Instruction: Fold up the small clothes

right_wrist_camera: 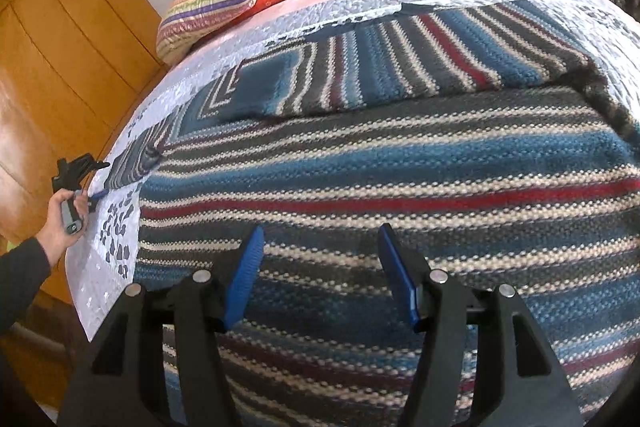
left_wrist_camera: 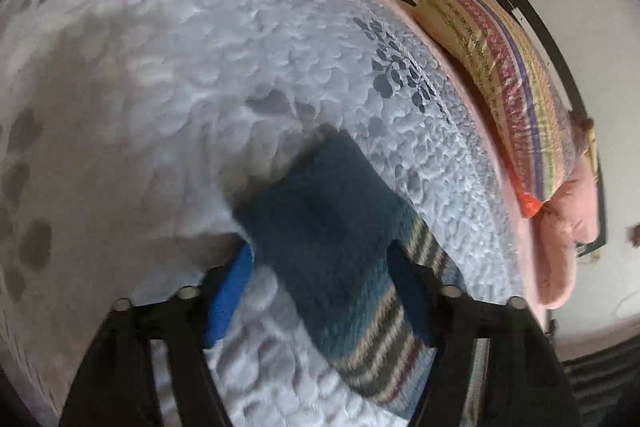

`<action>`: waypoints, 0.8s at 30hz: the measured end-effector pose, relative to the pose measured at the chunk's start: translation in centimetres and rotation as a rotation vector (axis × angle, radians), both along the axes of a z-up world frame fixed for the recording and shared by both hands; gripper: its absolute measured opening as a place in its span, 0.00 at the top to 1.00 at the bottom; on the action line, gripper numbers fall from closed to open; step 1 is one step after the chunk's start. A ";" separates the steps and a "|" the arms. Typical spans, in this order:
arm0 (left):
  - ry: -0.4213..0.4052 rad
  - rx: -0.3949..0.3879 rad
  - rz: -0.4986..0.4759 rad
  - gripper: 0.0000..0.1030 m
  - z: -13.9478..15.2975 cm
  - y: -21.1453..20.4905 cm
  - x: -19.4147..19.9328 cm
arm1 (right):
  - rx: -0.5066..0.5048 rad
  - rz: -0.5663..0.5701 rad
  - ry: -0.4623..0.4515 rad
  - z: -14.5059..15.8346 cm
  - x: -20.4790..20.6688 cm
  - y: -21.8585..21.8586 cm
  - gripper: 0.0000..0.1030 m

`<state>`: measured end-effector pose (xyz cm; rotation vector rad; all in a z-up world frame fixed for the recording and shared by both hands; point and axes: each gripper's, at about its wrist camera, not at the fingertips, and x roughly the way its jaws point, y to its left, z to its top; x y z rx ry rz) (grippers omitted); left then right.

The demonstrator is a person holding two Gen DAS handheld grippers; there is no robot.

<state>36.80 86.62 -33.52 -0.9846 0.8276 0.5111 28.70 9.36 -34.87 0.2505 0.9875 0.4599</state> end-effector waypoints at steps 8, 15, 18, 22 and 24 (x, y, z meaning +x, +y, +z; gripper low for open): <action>-0.004 0.020 0.001 0.90 1.0 0.5 -0.1 | -0.007 0.004 0.006 0.1 0.1 0.3 0.43; -0.172 0.044 -0.087 0.92 9.1 -3.5 0.8 | 0.007 -0.007 -0.007 1.8 -0.2 -0.2 0.43; -0.273 0.070 -0.175 0.92 14.5 -7.7 1.7 | 0.012 -0.015 -0.019 2.8 -0.5 -0.9 0.43; -0.353 0.078 -0.276 0.92 19.1 -13.0 3.4 | 0.028 -0.029 -0.028 4.0 -1.0 -2.3 0.43; -0.384 0.078 -0.322 0.92 20.8 -15.8 4.3 | 0.035 -0.035 -0.034 4.5 -1.3 -3.1 0.43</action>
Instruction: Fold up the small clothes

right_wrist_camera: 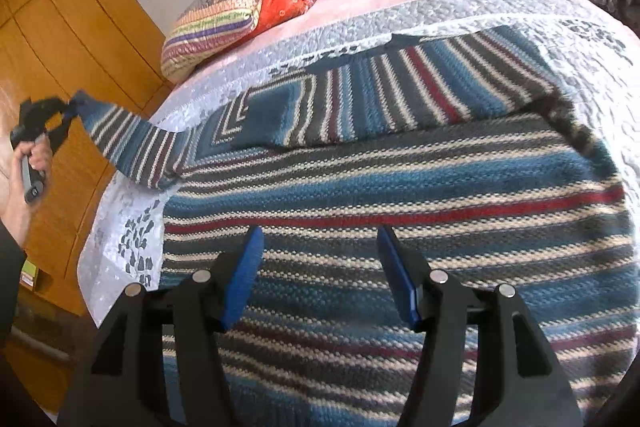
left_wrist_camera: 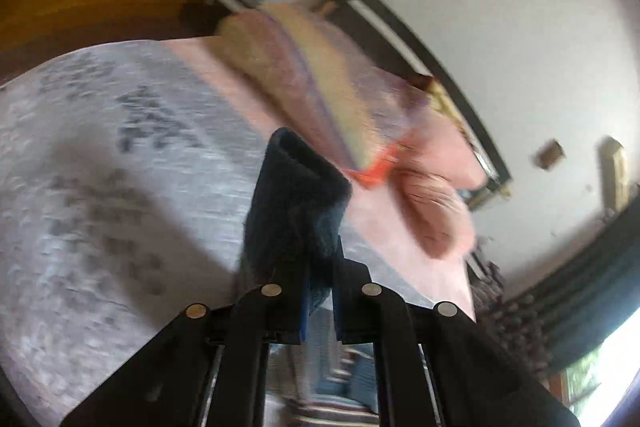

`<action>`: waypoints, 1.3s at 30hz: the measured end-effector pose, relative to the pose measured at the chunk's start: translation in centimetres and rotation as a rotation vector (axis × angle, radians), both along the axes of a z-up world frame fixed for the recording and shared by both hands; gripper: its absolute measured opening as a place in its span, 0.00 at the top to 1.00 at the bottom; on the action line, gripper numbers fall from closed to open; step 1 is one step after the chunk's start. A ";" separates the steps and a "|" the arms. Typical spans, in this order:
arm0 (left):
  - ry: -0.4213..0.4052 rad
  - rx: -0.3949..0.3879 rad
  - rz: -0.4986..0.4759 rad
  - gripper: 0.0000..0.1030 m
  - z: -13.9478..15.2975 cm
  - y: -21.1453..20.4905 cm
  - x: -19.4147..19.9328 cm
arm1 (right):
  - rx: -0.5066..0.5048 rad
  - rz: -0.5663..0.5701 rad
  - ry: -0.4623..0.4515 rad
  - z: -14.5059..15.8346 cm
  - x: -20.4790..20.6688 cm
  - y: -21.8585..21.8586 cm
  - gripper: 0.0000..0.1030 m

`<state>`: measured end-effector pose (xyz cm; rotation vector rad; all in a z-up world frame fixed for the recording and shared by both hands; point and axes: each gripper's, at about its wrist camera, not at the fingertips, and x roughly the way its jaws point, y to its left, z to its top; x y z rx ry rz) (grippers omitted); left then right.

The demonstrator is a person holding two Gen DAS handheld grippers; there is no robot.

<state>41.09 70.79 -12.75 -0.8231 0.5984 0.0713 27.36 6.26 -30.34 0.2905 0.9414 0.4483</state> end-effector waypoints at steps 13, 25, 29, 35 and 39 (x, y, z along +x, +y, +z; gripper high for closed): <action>0.015 0.049 -0.281 0.92 0.4 -20.1 7.2 | 0.035 -0.066 0.011 -0.2 -1.1 -5.9 0.43; 0.196 0.119 -0.454 0.92 -11.6 -34.3 10.1 | 0.085 -0.111 0.058 -2.2 0.1 -8.6 0.43; 0.302 0.158 -0.520 0.76 -16.1 -37.3 10.4 | 0.105 -0.103 0.083 -2.3 1.3 -9.0 0.41; 0.257 0.112 -0.459 0.29 -16.0 -34.3 5.9 | 0.310 -0.044 0.202 -1.3 7.9 -8.8 0.29; 0.257 0.099 -0.434 0.23 -15.8 -31.5 0.1 | 0.493 0.003 0.371 -3.3 14.2 -6.5 0.34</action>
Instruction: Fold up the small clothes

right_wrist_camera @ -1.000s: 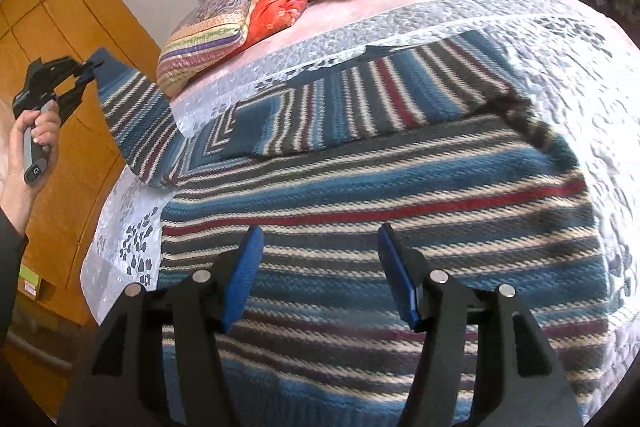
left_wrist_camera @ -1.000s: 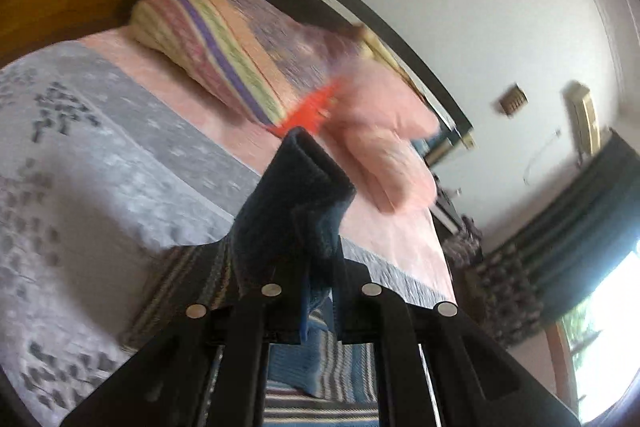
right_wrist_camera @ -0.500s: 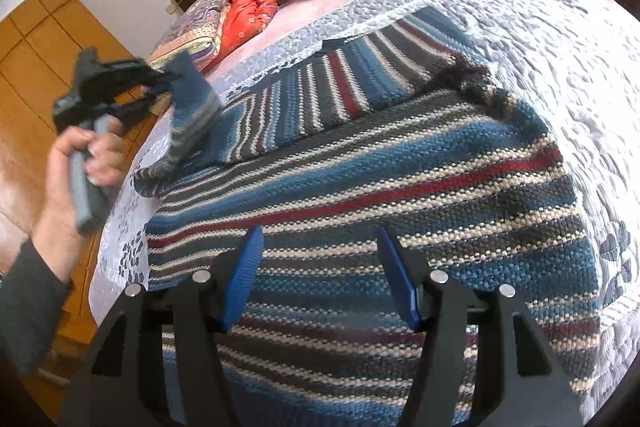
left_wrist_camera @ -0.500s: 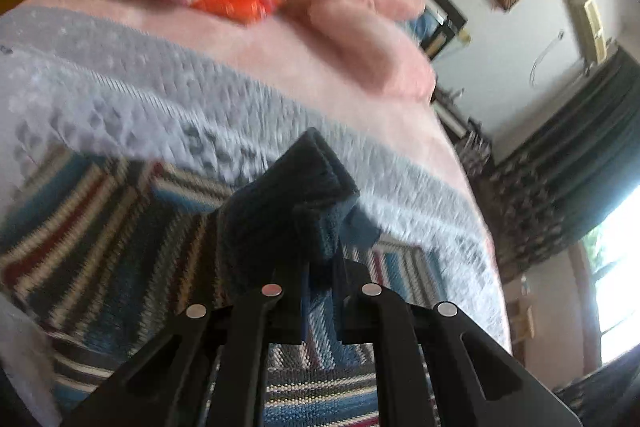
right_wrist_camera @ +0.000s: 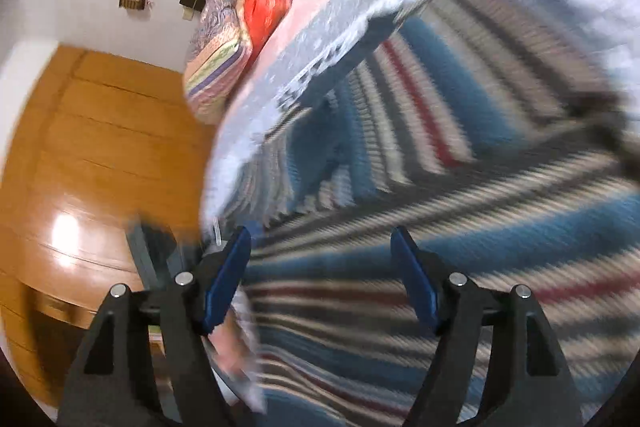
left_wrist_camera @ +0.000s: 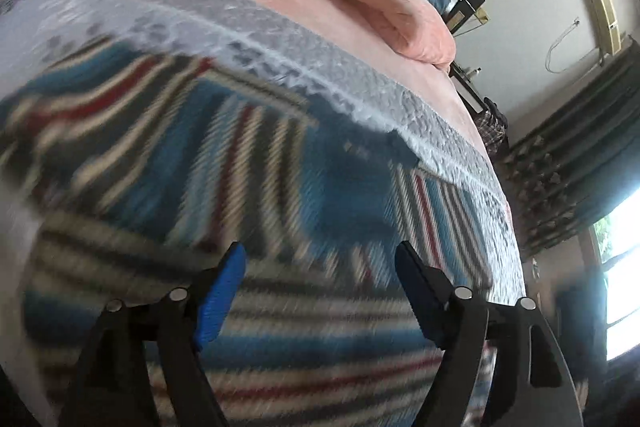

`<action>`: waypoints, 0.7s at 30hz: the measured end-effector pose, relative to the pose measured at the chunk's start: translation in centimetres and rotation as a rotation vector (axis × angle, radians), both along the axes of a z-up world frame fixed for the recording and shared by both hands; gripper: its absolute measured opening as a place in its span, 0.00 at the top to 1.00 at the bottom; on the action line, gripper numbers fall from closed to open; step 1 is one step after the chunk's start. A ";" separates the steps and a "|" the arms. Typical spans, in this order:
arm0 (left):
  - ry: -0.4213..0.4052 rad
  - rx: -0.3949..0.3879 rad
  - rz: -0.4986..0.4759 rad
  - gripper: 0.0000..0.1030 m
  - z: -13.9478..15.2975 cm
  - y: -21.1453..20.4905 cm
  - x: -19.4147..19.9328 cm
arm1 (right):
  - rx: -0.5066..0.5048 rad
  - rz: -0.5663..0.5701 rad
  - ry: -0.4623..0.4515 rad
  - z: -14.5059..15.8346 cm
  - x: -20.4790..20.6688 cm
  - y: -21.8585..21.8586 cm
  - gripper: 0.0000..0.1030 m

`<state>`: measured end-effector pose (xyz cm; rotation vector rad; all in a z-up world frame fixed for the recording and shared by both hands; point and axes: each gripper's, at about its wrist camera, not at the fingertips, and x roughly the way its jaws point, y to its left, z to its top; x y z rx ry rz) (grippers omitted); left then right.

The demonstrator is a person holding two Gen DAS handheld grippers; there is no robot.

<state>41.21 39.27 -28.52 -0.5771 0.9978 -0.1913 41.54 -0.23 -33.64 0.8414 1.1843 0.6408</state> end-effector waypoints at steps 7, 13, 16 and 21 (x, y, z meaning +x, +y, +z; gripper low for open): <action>0.023 0.002 0.021 0.21 -1.4 1.9 -8.0 | 0.053 0.045 0.241 -5.3 8.3 5.8 0.50; 0.069 -0.075 0.035 0.18 -4.1 2.7 -9.4 | 0.022 0.035 0.232 -5.3 9.7 7.8 0.56; 0.061 -0.078 0.019 0.18 -4.6 2.9 -9.6 | 0.003 0.021 0.241 -5.5 10.6 8.4 0.69; 0.056 -0.119 0.015 0.18 -4.6 3.4 -9.6 | -0.087 0.054 0.164 -2.9 12.1 9.1 0.95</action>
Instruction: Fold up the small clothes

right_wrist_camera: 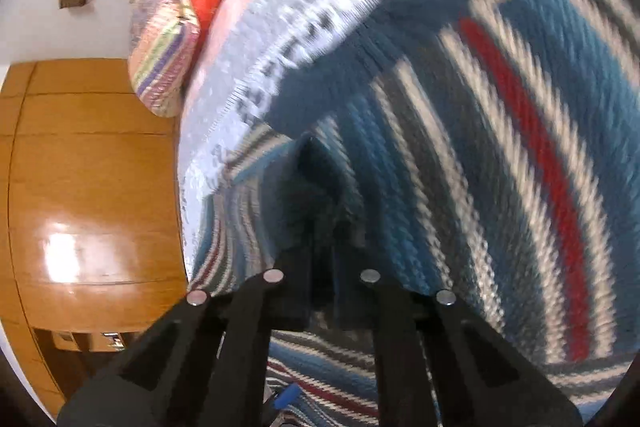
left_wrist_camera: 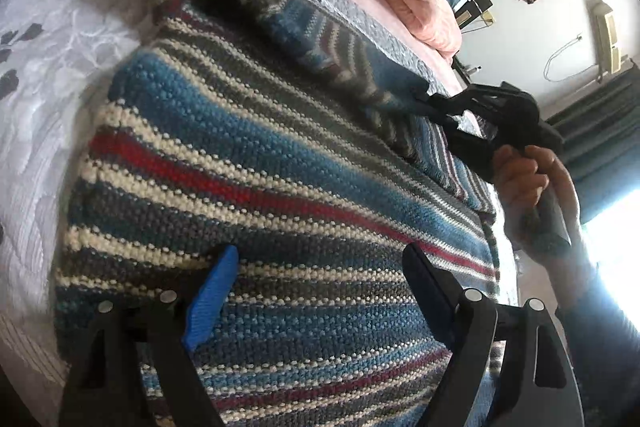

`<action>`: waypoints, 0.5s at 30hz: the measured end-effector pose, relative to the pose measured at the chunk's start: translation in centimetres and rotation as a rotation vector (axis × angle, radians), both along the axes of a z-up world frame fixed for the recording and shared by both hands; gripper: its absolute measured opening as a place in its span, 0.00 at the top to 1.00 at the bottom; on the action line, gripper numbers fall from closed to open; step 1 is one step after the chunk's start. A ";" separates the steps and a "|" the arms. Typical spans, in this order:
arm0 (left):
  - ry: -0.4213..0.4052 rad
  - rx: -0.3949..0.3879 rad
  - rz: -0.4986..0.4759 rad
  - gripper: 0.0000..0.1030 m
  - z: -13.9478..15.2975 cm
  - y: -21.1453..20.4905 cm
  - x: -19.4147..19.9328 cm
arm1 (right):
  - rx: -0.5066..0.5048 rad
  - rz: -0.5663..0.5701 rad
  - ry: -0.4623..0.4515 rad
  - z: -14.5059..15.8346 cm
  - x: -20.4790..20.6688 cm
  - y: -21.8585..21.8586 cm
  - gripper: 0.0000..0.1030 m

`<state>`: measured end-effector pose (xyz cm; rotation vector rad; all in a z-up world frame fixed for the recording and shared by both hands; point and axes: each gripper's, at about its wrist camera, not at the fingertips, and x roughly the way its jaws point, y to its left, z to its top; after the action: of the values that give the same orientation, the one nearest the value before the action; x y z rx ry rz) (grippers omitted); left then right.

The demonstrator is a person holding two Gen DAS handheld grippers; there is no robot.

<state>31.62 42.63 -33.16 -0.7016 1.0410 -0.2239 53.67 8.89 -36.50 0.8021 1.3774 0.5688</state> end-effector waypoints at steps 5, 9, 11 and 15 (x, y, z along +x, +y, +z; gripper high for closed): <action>0.006 -0.021 0.005 0.18 -0.5 0.5 -0.2 | -0.046 0.022 -0.127 6.5 1.8 -1.7 0.95; 0.016 -0.019 0.002 0.19 -0.5 0.4 -0.2 | -0.101 0.031 -0.201 10.7 3.3 -4.0 0.95; 0.026 -0.010 -0.007 0.21 0.0 0.0 -0.1 | -0.127 0.031 -0.222 12.0 3.8 -5.5 0.95; -0.021 -0.018 -0.025 0.24 2.0 0.0 0.1 | -0.165 0.027 -0.240 12.9 4.3 -8.2 0.95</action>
<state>31.69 42.64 -31.12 -0.7016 1.0288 -0.2626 57.93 0.68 -23.59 0.5633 1.1977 0.5457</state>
